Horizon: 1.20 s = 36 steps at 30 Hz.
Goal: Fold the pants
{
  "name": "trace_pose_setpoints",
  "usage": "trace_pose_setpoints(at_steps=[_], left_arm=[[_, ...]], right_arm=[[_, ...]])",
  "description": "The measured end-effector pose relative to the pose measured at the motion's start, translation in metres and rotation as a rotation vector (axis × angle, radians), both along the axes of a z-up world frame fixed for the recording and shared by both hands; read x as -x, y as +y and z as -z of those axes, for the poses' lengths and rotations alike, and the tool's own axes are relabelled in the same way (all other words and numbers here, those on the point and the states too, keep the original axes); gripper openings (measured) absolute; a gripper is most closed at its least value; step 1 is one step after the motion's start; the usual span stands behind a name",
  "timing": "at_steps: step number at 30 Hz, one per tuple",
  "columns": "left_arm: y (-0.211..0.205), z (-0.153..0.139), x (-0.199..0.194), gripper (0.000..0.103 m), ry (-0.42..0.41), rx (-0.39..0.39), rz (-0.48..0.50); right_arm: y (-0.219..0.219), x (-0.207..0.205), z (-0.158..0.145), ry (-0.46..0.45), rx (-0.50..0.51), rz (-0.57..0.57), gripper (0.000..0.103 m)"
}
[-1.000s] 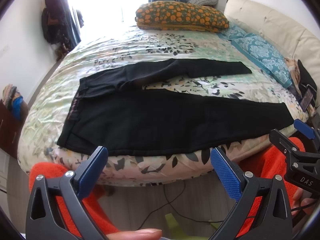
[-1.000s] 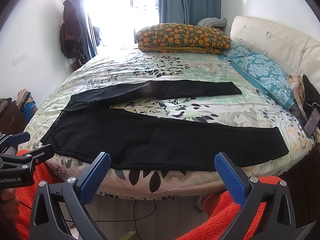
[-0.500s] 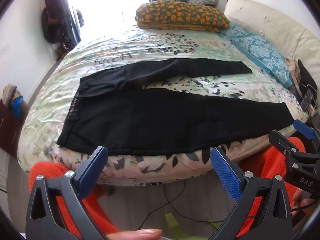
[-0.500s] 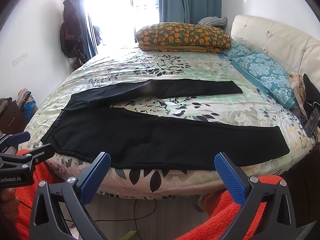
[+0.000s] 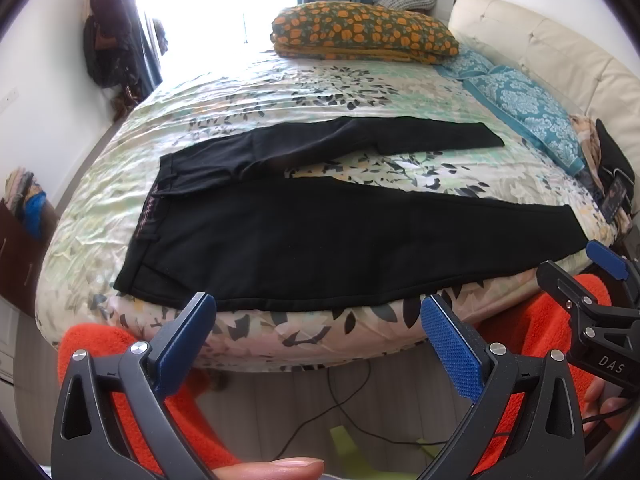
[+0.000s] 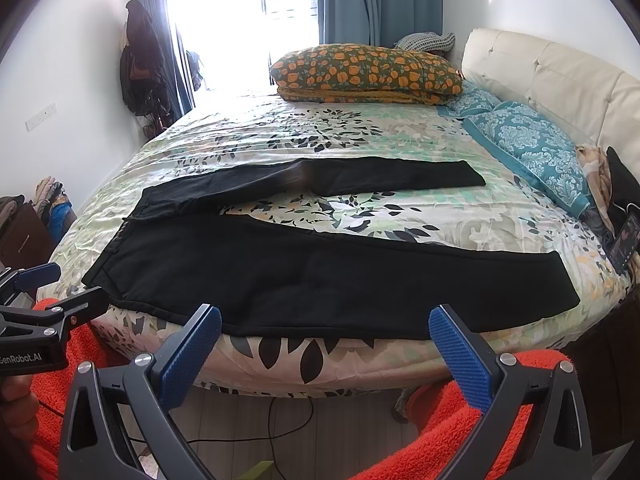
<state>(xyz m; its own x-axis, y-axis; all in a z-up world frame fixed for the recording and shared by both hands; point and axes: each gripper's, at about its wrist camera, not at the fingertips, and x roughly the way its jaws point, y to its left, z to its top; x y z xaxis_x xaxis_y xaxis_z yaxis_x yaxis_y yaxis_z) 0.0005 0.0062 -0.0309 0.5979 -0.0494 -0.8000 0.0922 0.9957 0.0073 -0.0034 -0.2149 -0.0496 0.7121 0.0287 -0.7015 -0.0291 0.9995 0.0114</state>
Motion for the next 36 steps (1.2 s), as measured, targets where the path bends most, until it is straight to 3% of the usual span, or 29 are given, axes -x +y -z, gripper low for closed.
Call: trace_pose_setpoints(at_steps=[11, 16, 19, 36], left_arm=[[0.002, 0.008, -0.001, 0.102, 0.027, -0.005, -0.010], [0.009, 0.018, -0.002, 0.102, 0.070, -0.001, -0.042], [0.012, 0.021, -0.005, 0.102, 0.091, 0.003, -0.052], [0.014, 0.038, -0.017, 0.102, 0.161, -0.019, -0.076]], right_arm=[[-0.003, 0.001, 0.003, 0.003, -0.007, 0.015, 0.103], [-0.018, -0.003, 0.009, 0.035, 0.084, 0.133, 0.103], [-0.031, -0.005, 0.014, 0.072, 0.080, 0.179, 0.103], [-0.038, -0.017, 0.028, 0.136, 0.137, 0.223, 0.103]])
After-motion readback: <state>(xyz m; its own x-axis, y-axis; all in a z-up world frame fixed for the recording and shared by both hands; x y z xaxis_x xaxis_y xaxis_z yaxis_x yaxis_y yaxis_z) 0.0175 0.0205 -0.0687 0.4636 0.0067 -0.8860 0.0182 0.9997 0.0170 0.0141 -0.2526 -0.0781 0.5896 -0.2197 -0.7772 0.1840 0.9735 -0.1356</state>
